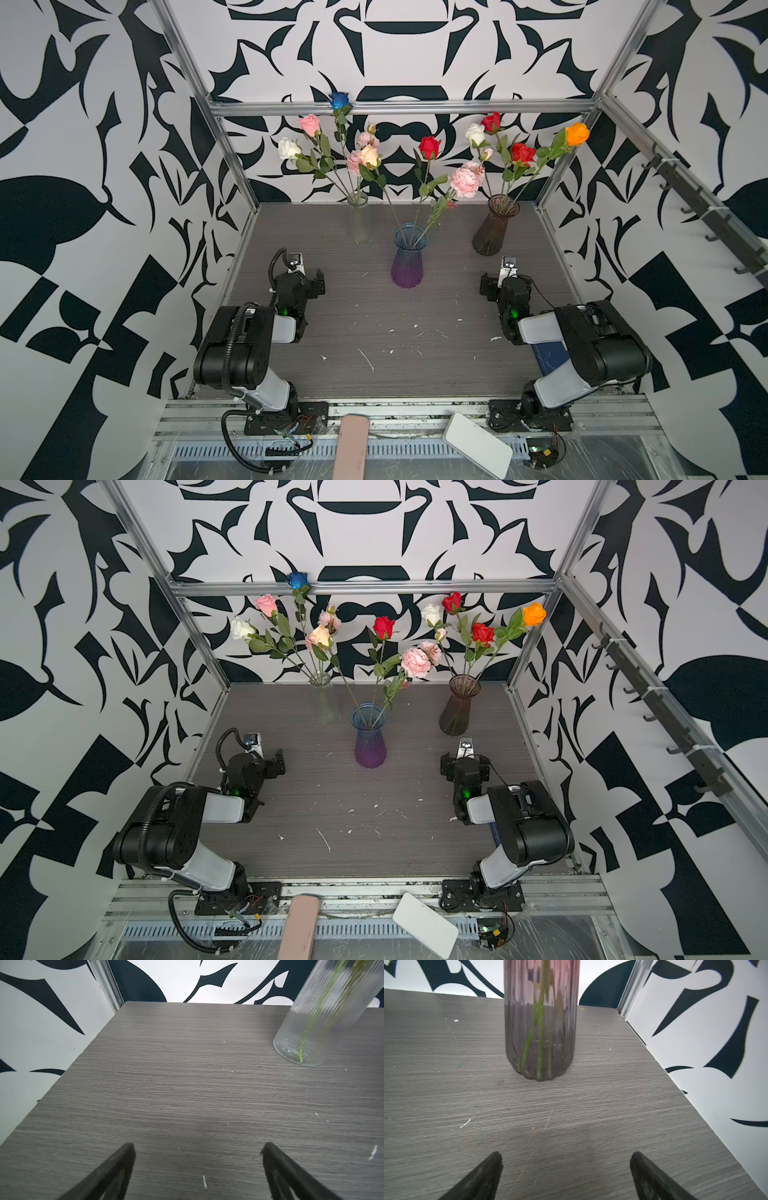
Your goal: Arrange the flowers into the vase
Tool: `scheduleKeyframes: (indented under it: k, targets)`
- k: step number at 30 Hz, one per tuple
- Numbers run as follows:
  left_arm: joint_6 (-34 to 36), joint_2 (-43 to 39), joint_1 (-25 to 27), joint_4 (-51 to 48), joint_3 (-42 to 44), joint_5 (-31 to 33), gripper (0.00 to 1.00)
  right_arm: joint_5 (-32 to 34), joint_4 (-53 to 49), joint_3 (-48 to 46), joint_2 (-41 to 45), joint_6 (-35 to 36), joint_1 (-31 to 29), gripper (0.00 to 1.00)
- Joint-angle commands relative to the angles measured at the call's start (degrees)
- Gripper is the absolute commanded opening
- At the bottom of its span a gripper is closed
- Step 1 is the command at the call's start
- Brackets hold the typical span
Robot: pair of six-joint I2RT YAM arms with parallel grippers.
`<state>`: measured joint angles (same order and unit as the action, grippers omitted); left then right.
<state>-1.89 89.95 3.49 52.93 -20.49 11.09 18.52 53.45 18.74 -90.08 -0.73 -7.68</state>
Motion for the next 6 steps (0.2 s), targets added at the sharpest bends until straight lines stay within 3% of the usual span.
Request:
scheduleKeyframes:
  k: [1, 6]
  targets:
    - [-0.04, -0.39, -0.06, 2.14, 0.33, -0.38, 0.99, -8.65, -1.81, 2.39, 0.57, 0.20, 2.69, 1.00]
    - [-0.04, -0.39, -0.06, 2.14, 0.29, -0.46, 0.99, -10.51, -1.58, 1.71, 1.21, 0.73, 3.09, 1.00]
